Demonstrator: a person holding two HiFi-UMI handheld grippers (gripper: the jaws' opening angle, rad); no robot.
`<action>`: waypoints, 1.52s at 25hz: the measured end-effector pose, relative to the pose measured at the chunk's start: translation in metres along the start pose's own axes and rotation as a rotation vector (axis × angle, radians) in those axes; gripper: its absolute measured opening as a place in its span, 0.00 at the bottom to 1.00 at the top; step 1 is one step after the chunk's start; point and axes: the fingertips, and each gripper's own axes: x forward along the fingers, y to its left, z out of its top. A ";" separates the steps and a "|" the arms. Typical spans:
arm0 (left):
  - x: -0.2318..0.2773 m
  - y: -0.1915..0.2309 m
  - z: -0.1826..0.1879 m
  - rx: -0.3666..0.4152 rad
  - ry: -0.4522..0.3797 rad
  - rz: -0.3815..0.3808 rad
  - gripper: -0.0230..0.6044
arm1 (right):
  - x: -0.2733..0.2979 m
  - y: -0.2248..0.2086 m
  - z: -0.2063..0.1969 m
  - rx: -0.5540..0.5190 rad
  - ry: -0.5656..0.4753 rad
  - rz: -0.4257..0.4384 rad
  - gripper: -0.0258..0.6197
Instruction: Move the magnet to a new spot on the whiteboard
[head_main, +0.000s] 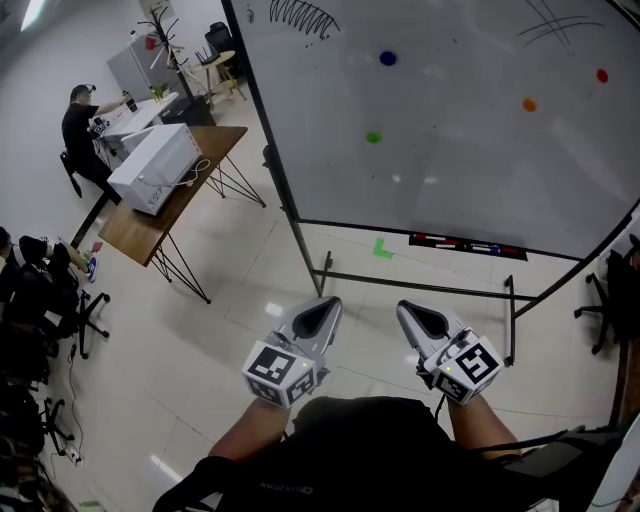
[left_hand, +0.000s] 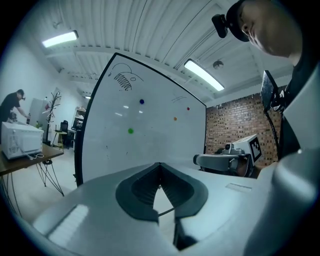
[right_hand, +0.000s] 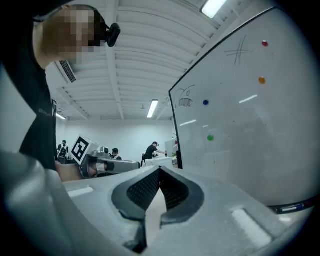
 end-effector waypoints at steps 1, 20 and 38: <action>0.011 0.001 0.002 0.010 0.006 0.001 0.06 | 0.002 -0.012 -0.001 0.004 0.000 -0.004 0.05; 0.076 0.099 0.084 0.126 -0.039 -0.136 0.06 | 0.133 -0.074 0.099 -0.409 -0.010 -0.113 0.05; 0.086 0.152 0.055 0.096 0.032 -0.352 0.06 | 0.225 -0.198 0.269 -0.935 0.180 -0.712 0.22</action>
